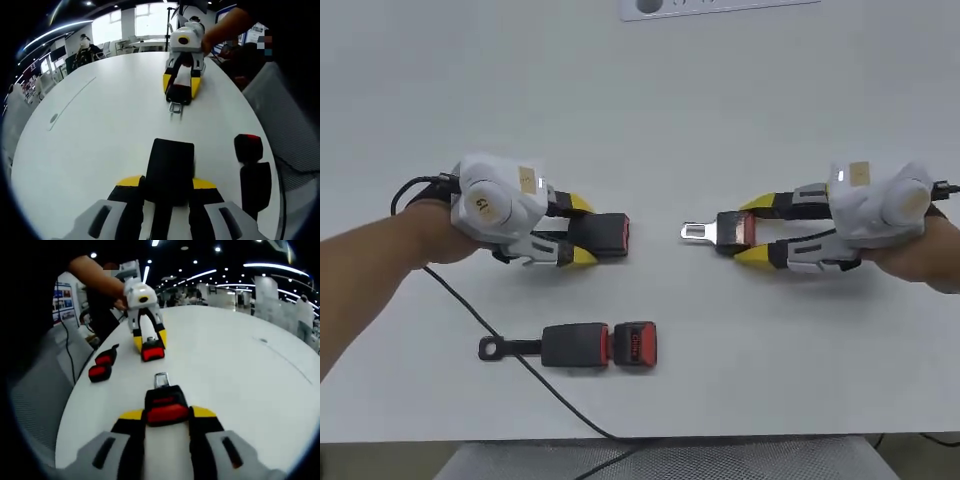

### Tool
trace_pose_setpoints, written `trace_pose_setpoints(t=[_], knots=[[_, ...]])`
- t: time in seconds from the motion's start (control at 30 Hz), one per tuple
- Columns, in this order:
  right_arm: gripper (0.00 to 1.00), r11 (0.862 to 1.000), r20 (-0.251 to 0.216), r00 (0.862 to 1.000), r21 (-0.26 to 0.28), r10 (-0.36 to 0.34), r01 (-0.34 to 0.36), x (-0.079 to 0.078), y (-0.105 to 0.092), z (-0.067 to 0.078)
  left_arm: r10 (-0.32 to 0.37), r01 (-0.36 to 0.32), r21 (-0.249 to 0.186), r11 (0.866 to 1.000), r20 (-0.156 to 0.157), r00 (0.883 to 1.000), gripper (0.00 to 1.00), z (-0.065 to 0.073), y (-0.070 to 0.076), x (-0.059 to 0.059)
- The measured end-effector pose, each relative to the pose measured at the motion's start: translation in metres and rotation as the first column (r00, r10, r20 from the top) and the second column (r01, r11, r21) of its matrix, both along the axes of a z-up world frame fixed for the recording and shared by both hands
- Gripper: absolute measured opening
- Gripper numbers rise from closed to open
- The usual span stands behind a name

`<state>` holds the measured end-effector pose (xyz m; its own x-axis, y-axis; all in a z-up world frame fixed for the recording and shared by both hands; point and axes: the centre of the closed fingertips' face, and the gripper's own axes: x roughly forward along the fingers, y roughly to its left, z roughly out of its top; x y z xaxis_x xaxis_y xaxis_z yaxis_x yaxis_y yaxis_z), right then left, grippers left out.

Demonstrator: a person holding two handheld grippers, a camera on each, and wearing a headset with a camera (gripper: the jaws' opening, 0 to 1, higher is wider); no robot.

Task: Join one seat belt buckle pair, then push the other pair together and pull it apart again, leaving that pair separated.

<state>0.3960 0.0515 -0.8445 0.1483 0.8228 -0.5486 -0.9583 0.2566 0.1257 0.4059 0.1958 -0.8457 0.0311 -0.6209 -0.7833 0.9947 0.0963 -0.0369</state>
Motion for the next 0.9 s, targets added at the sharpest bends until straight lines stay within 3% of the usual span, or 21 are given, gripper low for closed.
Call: trace_pose_setpoints(t=[0.37, 0.9], knots=[[0.34, 1.000, 0.017, 1.000, 0.024, 0.010, -0.010, 0.000, 0.032, 0.001, -0.002, 0.002, -0.001, 1.000, 0.001, 1.000, 0.35, -0.001, 0.001, 0.001], [0.34, 0.999, 0.014, 0.999, -0.001, 0.033, -0.033, 0.011, 0.071, -0.001, -0.042, 0.042, 0.019, 0.999, 0.008, 0.999, 0.35, -0.002, 0.003, 0.001]])
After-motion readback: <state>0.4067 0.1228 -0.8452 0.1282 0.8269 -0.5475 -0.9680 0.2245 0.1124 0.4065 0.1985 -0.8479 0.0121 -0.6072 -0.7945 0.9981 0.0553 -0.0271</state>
